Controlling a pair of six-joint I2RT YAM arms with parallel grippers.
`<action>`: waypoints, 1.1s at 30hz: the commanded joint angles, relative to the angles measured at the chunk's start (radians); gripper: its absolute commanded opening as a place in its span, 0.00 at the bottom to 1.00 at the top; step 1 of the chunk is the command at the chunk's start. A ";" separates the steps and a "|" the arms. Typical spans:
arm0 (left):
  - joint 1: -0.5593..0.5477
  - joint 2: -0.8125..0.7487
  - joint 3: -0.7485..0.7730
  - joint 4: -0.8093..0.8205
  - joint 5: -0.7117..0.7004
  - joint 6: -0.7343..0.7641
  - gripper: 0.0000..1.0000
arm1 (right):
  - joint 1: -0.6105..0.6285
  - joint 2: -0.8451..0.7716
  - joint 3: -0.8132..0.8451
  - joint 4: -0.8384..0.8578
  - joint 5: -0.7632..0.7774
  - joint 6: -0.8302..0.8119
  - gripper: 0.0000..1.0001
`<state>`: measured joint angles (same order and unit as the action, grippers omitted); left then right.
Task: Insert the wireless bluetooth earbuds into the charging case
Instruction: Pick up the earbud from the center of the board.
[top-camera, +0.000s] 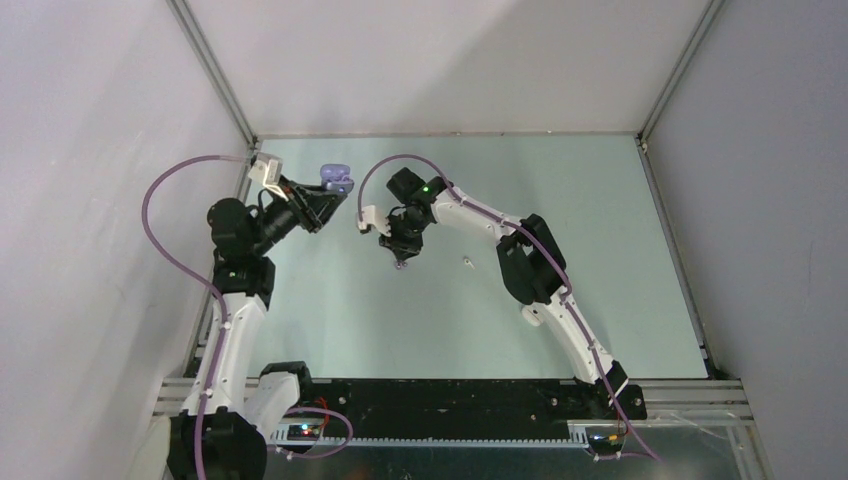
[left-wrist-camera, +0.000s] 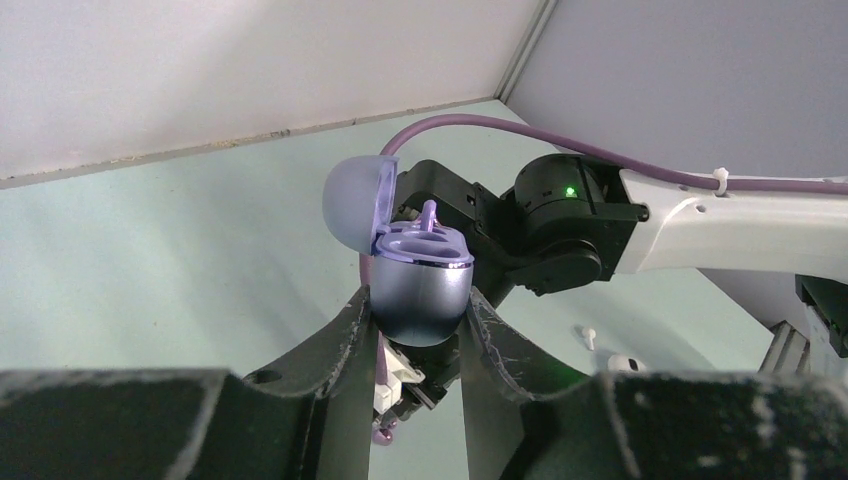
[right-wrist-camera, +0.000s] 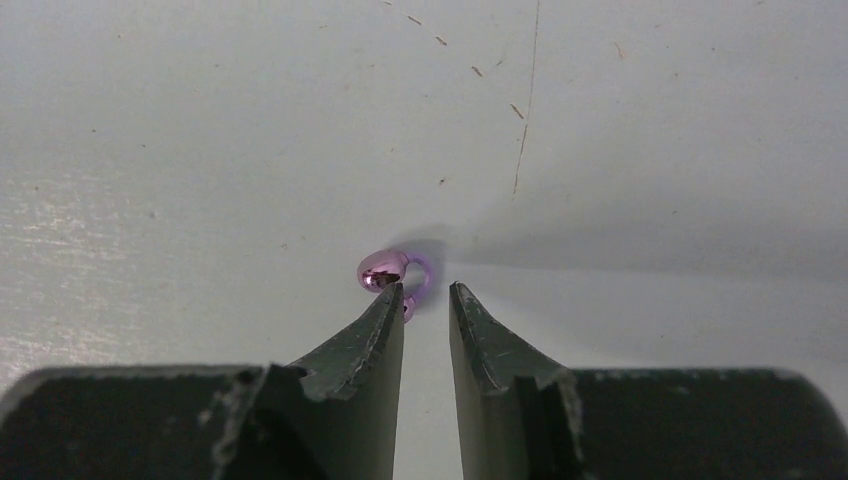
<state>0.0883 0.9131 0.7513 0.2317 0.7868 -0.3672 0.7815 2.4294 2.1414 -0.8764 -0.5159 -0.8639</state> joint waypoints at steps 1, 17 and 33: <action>0.009 0.001 -0.002 0.062 -0.010 -0.012 0.00 | 0.003 0.007 0.017 0.033 0.007 0.028 0.27; 0.009 -0.003 -0.017 0.071 -0.019 -0.017 0.00 | 0.016 0.000 -0.034 0.045 0.034 0.017 0.25; 0.008 0.002 -0.033 0.088 -0.020 -0.027 0.00 | 0.036 -0.015 -0.085 -0.001 0.041 -0.001 0.15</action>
<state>0.0887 0.9165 0.7280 0.2703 0.7696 -0.3775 0.8032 2.4290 2.0865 -0.8391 -0.4786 -0.8532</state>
